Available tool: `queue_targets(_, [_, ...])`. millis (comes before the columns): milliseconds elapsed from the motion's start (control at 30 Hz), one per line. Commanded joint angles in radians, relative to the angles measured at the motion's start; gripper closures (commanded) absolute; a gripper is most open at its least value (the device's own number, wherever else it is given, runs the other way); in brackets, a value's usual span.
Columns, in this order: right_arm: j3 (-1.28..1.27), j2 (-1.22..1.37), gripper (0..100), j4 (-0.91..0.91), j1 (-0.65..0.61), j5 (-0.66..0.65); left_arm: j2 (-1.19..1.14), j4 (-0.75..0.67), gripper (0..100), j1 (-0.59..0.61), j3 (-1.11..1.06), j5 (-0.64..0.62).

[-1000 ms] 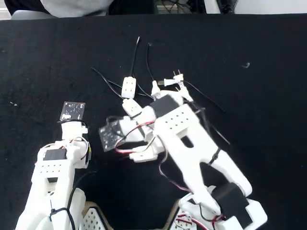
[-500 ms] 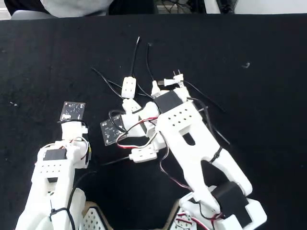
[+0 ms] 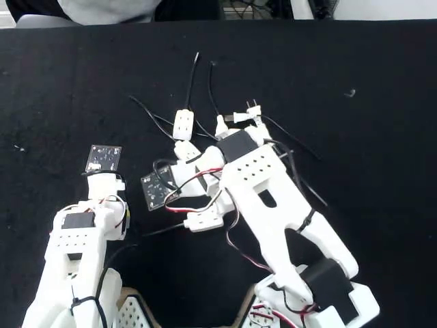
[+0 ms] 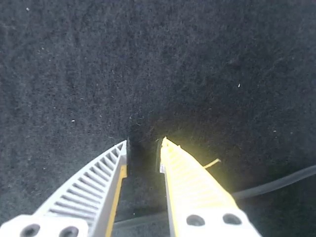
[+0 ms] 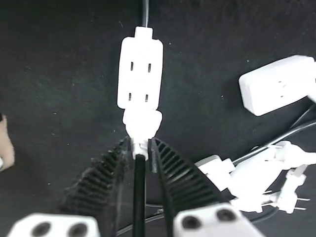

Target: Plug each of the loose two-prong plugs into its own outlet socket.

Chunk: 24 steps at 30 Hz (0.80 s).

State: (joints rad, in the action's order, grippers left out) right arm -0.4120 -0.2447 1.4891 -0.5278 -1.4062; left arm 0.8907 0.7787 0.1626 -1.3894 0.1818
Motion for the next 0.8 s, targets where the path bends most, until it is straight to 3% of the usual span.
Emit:
queue_targets(0, [0.044, -0.004, 98.8, -0.012, 0.012, -0.018, 0.005, -0.014, 88, -0.007, 0.002, -0.006])
queue_targets(767, [-0.033, -0.004, 98.8, -0.025, 0.011, -0.020, 0.005, -0.014, 88, -0.007, 0.002, -0.006])
